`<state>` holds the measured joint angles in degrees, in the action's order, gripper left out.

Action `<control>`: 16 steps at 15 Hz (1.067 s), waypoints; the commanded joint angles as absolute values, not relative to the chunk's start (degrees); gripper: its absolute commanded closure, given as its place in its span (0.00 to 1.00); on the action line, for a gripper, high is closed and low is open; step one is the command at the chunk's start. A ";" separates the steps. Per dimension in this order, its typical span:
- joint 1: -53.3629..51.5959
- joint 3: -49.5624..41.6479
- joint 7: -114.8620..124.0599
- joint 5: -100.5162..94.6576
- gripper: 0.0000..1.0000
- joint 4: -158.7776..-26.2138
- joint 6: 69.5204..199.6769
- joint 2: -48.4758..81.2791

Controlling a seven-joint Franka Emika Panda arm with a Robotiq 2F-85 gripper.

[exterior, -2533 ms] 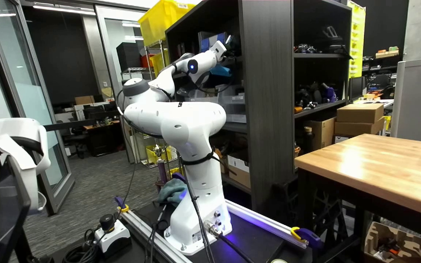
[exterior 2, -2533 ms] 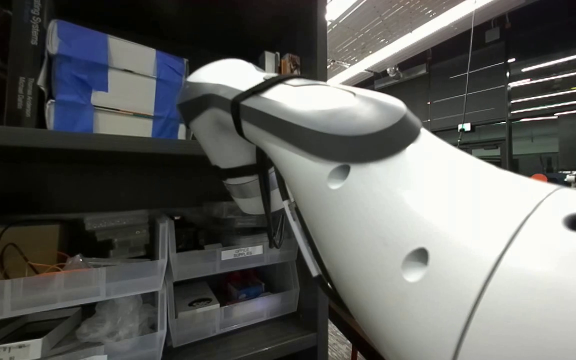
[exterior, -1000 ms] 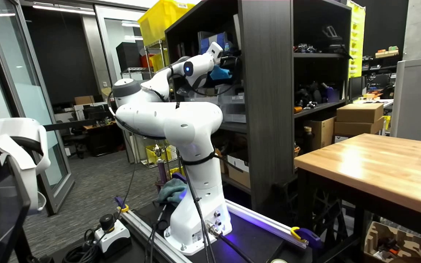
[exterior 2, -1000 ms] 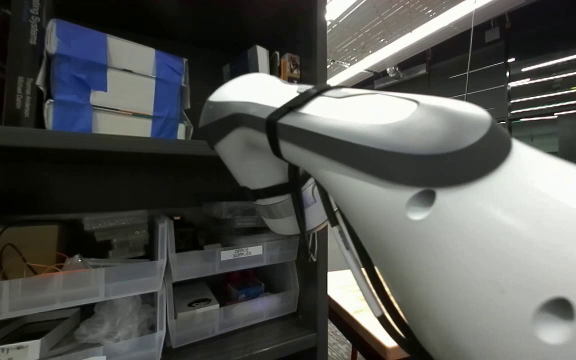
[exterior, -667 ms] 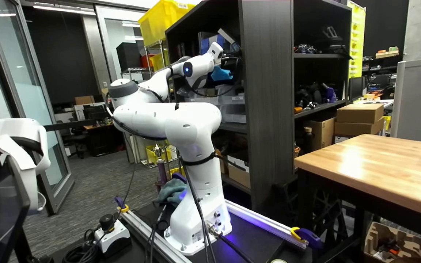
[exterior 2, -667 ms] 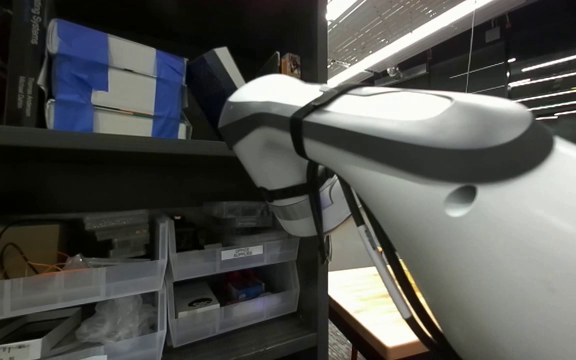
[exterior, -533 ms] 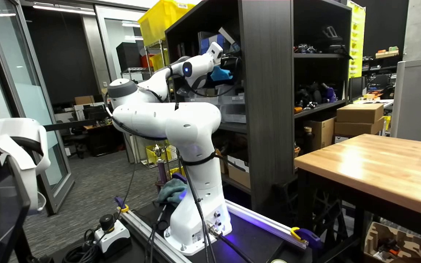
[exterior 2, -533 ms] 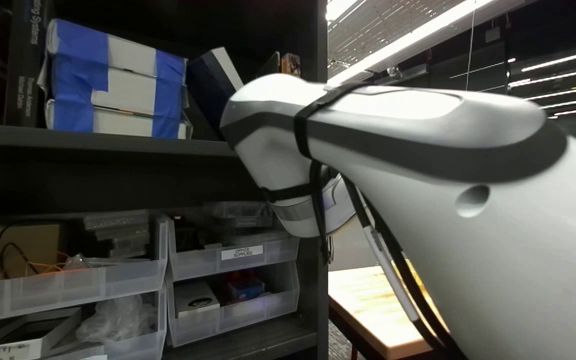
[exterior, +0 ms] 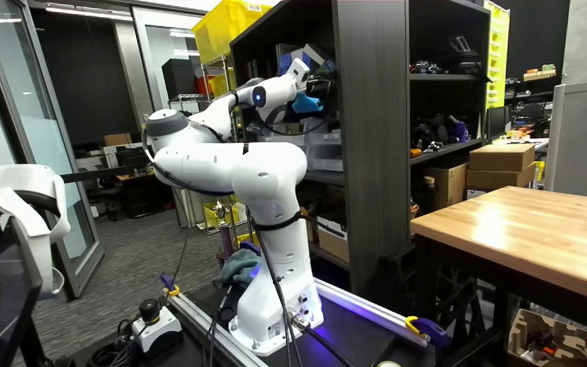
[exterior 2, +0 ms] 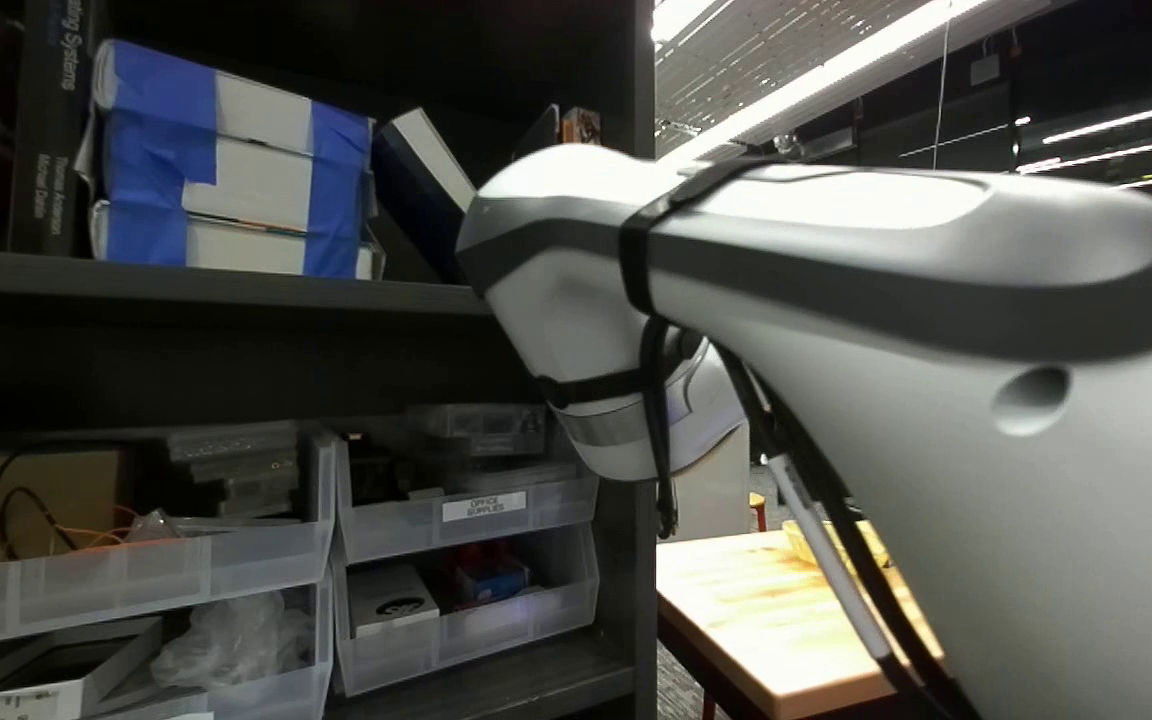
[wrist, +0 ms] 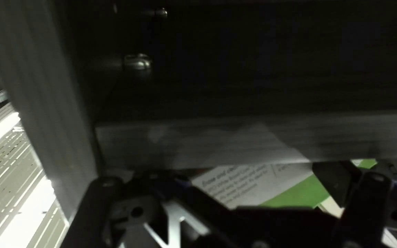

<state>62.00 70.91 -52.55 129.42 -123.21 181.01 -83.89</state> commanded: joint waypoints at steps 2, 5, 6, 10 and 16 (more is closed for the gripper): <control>56.80 70.18 -54.37 132.01 0.00 -130.95 179.64 -83.90; 55.58 70.32 -53.46 131.75 0.00 -132.81 179.15 -83.90; 55.29 70.25 -53.30 131.62 0.00 -133.29 179.22 -83.77; 54.75 69.69 -53.40 131.67 0.00 -134.22 177.87 -83.83; 47.67 67.32 -55.03 120.36 0.00 -140.89 171.42 -78.00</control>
<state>53.60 67.13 -54.30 124.05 -132.90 172.75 -82.26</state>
